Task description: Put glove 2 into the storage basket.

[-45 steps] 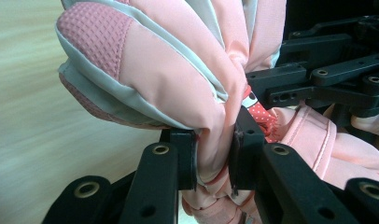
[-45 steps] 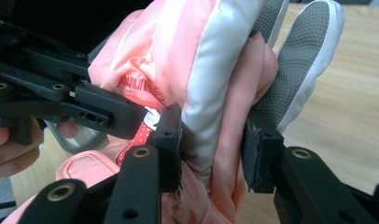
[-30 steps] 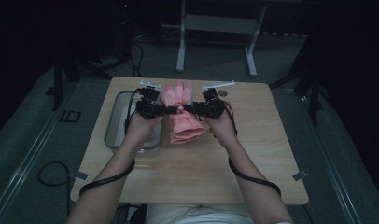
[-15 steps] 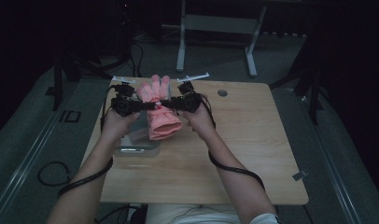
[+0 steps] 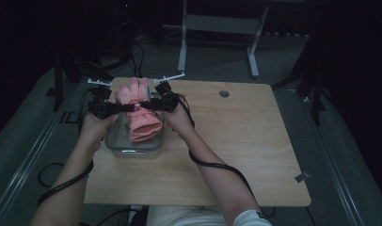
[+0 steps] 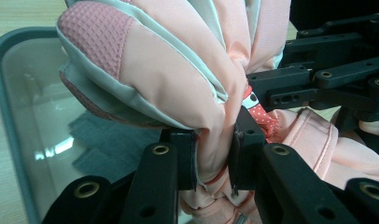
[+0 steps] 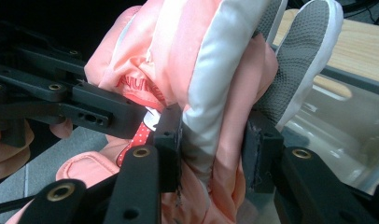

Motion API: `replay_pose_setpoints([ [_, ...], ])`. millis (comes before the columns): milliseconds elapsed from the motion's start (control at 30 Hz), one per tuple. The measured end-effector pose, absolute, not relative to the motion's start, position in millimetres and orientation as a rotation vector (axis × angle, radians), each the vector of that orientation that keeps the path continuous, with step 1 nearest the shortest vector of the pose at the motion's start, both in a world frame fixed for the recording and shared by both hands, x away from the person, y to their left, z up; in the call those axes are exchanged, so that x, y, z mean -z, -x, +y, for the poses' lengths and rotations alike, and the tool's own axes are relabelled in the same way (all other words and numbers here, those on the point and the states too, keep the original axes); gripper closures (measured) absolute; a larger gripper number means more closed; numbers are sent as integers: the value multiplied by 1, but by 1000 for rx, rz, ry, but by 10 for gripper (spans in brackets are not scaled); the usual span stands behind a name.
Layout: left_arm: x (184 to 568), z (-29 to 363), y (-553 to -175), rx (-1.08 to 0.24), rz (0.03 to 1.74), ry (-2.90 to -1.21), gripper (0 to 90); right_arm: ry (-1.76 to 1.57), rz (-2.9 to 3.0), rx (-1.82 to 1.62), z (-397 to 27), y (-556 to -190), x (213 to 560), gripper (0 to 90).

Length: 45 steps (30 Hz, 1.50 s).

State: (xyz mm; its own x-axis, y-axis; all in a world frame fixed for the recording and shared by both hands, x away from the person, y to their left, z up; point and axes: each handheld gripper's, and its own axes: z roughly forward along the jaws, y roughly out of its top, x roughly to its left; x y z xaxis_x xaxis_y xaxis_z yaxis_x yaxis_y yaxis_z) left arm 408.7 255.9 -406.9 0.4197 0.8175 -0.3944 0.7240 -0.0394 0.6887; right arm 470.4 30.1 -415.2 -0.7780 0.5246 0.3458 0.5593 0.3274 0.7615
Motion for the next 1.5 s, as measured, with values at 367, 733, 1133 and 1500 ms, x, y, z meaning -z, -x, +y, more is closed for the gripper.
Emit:
replay_pose_setpoints([
  [367,446,269,-420,-70,1384,-1796,749,1096,-2503,1399,47,-479,452,632],
  [733,473,260,-432,-26,1440,-1840,745,1167,-2534,1295,47,-483,481,626],
  [1133,482,259,-432,16,1497,-1830,731,1165,-2668,1221,52,-480,483,573],
  [1500,482,254,-433,-72,1539,-1849,521,1158,-2714,1193,50,-487,482,496],
])
